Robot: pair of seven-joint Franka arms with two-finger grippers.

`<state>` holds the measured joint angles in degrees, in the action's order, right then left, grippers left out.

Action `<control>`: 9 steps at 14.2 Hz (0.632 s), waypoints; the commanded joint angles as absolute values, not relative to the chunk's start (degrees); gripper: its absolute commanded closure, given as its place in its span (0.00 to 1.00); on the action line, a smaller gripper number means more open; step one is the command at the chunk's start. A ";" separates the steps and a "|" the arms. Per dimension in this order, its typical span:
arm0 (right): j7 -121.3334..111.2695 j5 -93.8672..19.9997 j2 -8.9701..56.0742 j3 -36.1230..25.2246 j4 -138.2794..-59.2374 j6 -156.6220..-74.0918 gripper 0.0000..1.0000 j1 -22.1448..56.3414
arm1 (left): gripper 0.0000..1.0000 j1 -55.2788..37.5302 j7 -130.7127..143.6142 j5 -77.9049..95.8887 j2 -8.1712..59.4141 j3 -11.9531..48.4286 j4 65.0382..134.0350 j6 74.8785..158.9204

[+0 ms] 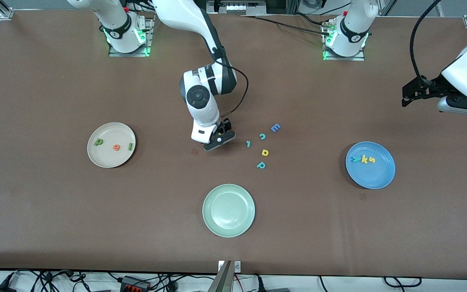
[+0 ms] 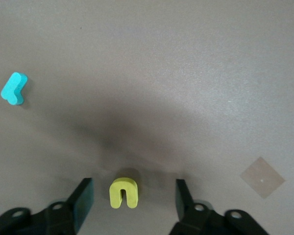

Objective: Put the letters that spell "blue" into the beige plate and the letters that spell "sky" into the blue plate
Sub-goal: 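Reach the right gripper to the yellow n and grasp it, then lift the yellow n with the right gripper toward the beige plate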

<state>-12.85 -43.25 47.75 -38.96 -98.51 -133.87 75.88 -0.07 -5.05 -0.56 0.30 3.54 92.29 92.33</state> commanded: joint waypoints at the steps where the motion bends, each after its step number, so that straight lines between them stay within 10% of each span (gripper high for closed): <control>1: -13.97 -41.66 48.78 -39.02 -97.73 -133.95 0.31 76.29 | 0.00 0.00 -5.01 0.00 1.05 3.52 90.53 91.76; 9: -13.89 -41.57 49.39 -38.94 -97.73 -133.68 0.52 76.99 | 0.00 -0.09 -5.01 -0.09 1.05 3.60 90.53 91.76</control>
